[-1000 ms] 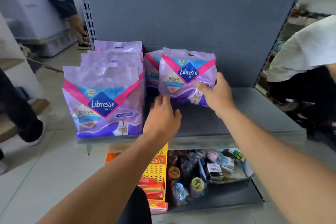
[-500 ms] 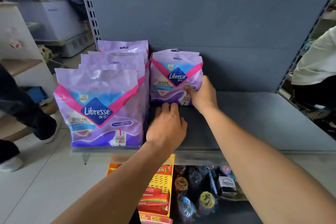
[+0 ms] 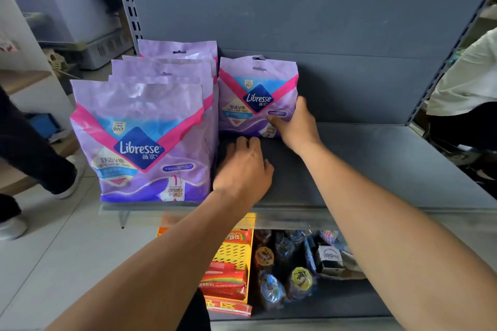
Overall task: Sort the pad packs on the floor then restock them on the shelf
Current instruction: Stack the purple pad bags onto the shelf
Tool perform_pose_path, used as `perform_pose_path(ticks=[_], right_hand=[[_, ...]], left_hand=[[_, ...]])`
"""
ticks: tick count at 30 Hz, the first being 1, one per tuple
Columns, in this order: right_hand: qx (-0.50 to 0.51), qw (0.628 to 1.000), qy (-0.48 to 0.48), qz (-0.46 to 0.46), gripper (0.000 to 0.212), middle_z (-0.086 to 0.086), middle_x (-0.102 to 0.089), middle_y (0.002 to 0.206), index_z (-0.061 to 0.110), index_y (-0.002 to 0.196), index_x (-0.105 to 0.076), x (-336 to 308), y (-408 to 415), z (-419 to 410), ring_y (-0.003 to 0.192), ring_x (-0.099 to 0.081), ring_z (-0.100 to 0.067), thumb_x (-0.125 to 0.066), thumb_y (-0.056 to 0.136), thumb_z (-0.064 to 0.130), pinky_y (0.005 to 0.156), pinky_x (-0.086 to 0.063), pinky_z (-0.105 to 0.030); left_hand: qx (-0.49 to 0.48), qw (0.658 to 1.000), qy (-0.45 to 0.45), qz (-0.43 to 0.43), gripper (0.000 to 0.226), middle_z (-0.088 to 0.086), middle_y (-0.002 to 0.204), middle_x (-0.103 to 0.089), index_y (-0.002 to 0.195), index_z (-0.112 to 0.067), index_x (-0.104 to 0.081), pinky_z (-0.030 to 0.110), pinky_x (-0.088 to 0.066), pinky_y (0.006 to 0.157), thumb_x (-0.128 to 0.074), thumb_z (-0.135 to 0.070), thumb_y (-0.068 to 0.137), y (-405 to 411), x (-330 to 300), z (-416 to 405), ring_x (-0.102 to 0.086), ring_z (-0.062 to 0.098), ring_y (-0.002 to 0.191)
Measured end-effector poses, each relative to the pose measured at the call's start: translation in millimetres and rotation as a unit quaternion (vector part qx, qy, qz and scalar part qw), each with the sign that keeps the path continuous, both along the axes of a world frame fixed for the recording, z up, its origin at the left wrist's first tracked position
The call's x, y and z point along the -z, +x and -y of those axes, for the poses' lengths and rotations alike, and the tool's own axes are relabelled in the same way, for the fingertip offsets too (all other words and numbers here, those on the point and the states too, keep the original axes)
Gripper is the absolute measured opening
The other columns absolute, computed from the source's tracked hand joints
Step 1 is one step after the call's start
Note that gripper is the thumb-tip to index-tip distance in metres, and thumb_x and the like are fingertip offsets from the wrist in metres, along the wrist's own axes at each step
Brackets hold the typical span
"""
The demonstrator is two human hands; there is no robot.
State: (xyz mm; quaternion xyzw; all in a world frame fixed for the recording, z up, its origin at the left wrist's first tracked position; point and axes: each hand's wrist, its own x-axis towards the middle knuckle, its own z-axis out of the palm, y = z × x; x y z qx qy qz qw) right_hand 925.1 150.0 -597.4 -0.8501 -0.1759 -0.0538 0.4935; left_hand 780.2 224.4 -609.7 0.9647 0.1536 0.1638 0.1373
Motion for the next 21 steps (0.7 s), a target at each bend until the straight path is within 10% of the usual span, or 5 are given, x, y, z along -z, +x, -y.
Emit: perform_pose_path(ticks=[4,11,21], right_hand=[[0.0,1.0,-0.013,-0.006,0.069,-0.003,-0.054,0.137,0.017,0.14,-0.036,-1,-9,12,0.121,-0.056,-0.023,-0.072,0.085,0.039,0.084,-0.049,-0.033],[0.028,0.912,-0.371,0.172,0.048,0.0,-0.048,0.141,0.02,0.138,-0.047,-13,-65,77,0.128,-0.043,-0.026,-0.044,0.098,0.046,0.093,-0.044,-0.043],[0.124,0.874,-0.456,0.113,0.042,0.002,-0.053,0.132,0.021,0.134,-0.051,-29,-189,252,0.123,-0.047,-0.023,-0.043,0.097,0.04,0.094,-0.044,-0.039]], left_hand=[[0.003,1.0,0.009,-0.002,0.035,0.01,0.124,-0.047,0.124,-0.012,-0.044,0.041,-0.047,0.092,-0.046,-0.032,0.095,-3,-2,1,-0.047,0.028,0.114],[0.054,0.998,0.005,0.026,0.038,0.008,0.13,-0.048,0.13,-0.014,-0.042,0.042,-0.048,0.091,-0.045,-0.032,0.096,-16,-20,14,-0.047,0.028,0.118],[0.303,0.95,0.056,0.048,0.034,0.006,0.126,-0.052,0.124,-0.017,-0.049,0.04,-0.041,0.09,-0.042,-0.032,0.095,-33,-31,159,-0.046,0.028,0.118]])
